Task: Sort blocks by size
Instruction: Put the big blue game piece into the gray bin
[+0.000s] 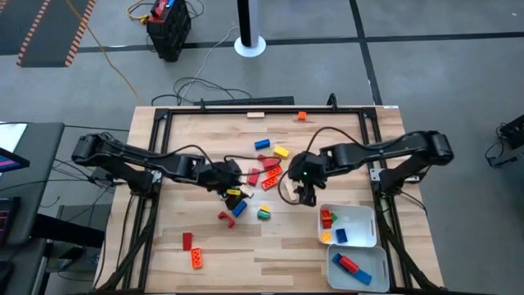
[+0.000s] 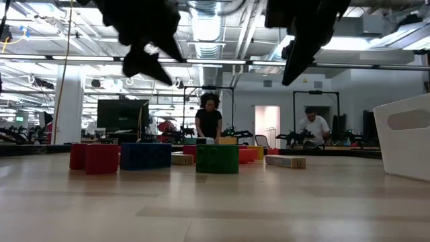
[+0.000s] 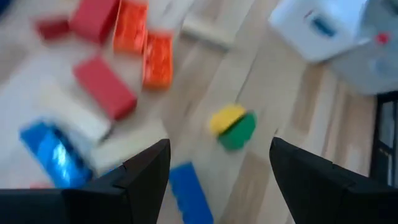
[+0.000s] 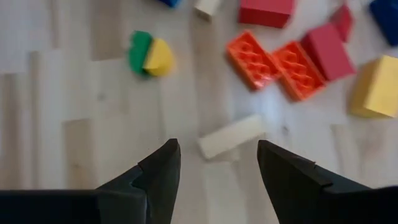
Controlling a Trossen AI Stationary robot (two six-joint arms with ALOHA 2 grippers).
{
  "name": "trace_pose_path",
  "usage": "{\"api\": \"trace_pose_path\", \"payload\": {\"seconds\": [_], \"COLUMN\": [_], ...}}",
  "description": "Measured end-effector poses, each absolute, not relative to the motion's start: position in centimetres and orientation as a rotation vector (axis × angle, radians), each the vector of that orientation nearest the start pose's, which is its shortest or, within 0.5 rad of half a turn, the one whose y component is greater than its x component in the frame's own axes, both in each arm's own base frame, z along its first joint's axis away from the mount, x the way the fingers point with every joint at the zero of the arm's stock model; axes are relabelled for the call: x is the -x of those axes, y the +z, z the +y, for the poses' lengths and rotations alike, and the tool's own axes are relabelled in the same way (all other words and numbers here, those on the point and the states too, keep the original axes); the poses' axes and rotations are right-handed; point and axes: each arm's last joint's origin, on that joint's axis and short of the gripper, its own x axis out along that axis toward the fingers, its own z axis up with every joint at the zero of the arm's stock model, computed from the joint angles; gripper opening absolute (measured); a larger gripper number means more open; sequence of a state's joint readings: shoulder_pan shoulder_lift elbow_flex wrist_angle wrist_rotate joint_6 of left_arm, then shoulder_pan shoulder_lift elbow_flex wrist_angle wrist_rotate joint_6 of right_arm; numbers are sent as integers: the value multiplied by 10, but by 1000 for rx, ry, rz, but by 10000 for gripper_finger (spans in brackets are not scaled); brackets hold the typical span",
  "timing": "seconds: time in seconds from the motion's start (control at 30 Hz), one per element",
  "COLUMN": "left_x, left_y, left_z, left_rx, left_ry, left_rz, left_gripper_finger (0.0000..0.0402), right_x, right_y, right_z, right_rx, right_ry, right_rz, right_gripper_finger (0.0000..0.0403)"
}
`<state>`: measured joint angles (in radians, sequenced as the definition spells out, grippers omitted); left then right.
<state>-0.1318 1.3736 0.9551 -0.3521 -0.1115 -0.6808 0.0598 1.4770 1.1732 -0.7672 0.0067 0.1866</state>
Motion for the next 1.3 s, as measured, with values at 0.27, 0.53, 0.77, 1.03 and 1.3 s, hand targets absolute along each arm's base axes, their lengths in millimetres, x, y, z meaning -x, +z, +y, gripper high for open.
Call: {"api": "trace_pose_path", "payload": {"seconds": [0.27, 0.53, 0.77, 1.03, 1.3], "left_x": [-289, -300, -302, -302, -303], "left_y": [202, 167, 148, 148, 172], "left_z": [-62, -75, -77, -71, -64], "left_rx": [619, 666, 645, 629, 621], "left_ry": [353, 402, 413, 432, 341], "left_rz": [891, 970, 1040, 1047, 993], "left_gripper_finger": [265, 265, 242, 113, 81], "right_x": [-286, -275, -271, -271, -252], "right_y": [271, 286, 290, 290, 289], "right_z": [-15, -32, -33, -33, -27], "right_rx": [-166, -193, -177, -170, -164], "right_ry": [-197, -248, -242, -239, -228], "right_rz": [1066, 1006, 994, 1000, 1133], "right_gripper_finger": [240, 240, 240, 240, 239]}}
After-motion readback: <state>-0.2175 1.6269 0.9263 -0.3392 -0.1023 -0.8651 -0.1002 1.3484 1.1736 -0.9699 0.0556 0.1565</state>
